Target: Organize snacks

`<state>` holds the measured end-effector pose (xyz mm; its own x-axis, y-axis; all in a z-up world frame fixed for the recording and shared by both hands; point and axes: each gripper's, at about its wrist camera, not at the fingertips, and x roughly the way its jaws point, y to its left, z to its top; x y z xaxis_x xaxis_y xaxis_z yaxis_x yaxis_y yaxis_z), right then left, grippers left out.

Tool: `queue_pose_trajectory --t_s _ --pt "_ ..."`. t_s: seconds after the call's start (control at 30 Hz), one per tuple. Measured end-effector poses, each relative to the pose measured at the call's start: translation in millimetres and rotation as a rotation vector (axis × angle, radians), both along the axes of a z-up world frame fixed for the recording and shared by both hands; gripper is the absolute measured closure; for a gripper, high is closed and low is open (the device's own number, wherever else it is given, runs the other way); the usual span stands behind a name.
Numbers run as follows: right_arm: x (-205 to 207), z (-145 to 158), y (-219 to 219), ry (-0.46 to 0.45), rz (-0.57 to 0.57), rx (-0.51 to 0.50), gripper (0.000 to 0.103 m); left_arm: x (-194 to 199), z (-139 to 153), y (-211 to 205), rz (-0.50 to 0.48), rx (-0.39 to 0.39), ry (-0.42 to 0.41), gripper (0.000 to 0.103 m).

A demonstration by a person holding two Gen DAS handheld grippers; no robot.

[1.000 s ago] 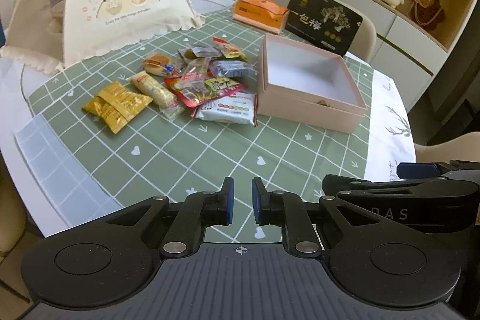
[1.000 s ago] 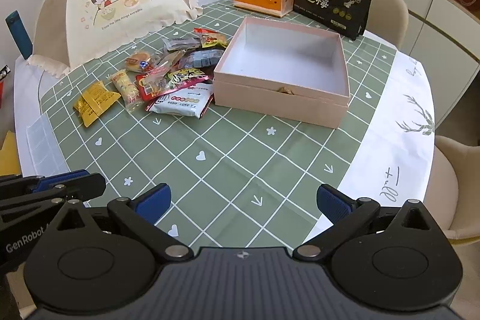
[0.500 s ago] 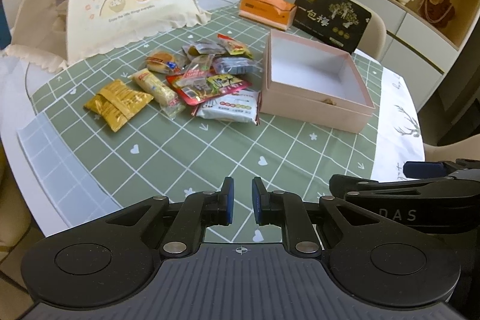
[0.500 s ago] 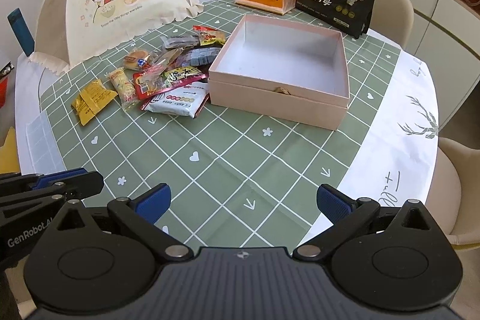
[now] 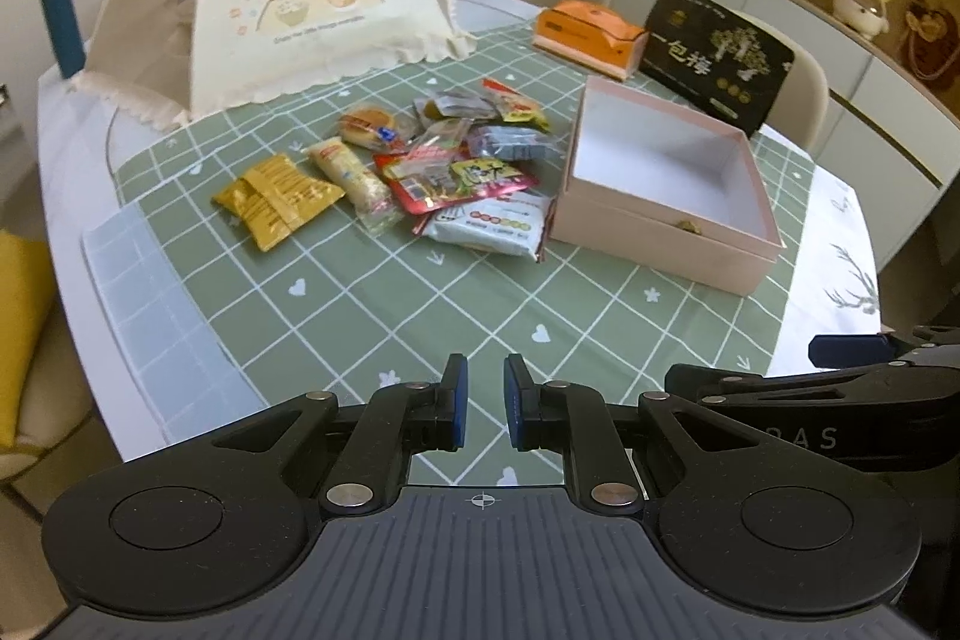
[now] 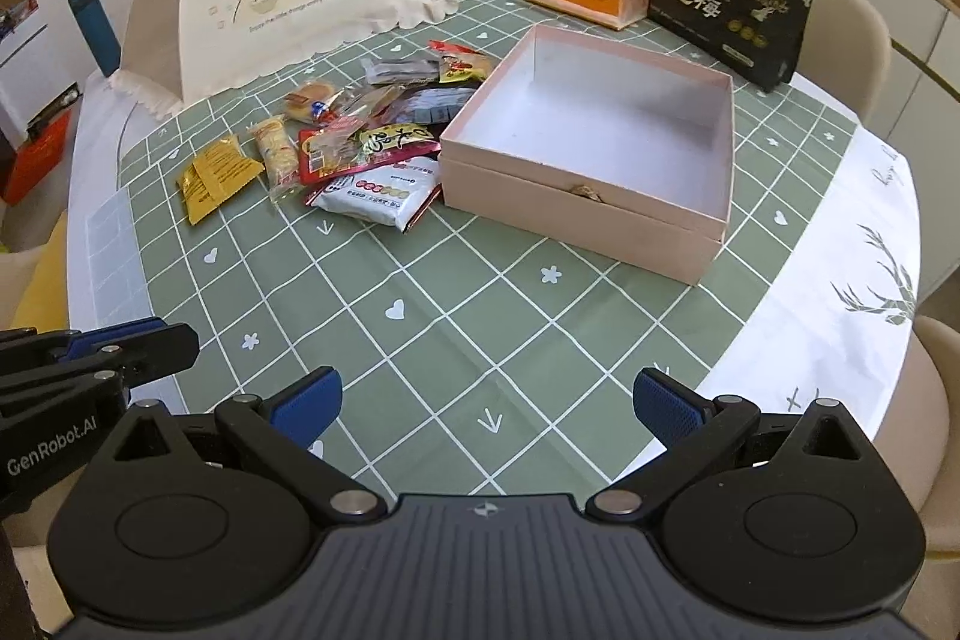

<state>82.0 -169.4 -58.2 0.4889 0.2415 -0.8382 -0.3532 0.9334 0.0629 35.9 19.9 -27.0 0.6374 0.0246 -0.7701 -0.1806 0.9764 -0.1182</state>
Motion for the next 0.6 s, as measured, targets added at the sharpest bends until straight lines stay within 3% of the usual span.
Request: queue_pose_trajectory --t_s 0.1,0.27,0.4,0.6 --pt "5 -4 -1 0.013 0.012 0.014 0.0 1 -4 6 0.007 -0.033 -0.007 0.085" --pt "14 -20 2 -0.003 0.029 0.08 0.0 10 -27 39 0.031 -0.197 -0.014 0.084" --pt "24 -44 10 0.076 0.037 0.111 0.0 17 -41 71 -0.02 -0.296 -0.024 0.084" --pt "53 -54 43 0.038 -0.043 0.099 0.0 47 -58 126 -0.033 -0.263 -0.039 0.084"
